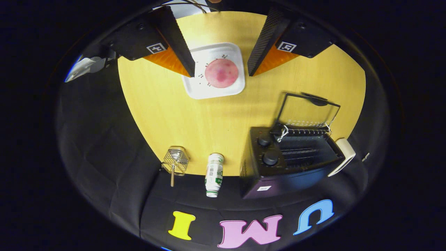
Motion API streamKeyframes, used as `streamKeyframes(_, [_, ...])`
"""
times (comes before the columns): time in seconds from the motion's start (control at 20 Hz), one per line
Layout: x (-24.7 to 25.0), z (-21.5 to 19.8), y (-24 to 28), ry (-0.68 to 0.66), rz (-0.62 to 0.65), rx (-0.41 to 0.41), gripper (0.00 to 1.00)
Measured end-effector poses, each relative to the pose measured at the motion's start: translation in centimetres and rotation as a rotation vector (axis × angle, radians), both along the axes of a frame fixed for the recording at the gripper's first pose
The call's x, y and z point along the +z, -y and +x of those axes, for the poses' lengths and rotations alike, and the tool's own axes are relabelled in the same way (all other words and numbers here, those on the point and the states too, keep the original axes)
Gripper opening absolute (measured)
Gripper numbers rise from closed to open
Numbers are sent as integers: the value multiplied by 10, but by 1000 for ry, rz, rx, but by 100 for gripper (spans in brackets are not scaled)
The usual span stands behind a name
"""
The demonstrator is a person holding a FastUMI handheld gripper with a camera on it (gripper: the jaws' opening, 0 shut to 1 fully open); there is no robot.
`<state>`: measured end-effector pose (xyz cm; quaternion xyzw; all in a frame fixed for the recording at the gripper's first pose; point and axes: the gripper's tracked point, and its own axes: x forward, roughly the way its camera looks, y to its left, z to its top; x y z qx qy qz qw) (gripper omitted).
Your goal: Open the toaster oven, put the food inside, and close the toaster oven door.
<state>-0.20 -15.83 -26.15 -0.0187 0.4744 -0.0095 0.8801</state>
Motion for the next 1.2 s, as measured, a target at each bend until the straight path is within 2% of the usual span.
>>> streamKeyframes(0.2, [-18, 10, 54, -80, -5, -13, 99])
streamKeyframes(0.45, [-61, 6, 94, -203, 0, 8, 99])
streamKeyframes(0.65, [-93, 1, 105, -292, 58, -18, 99])
streamKeyframes(0.85, [-110, -5, 102, -321, 61, 2, 94])
streamKeyframes(1.05, [-124, -10, 95, -356, 69, 5, 93])
streamKeyframes(1.2, [-124, -10, 90, -368, 102, -37, 79])
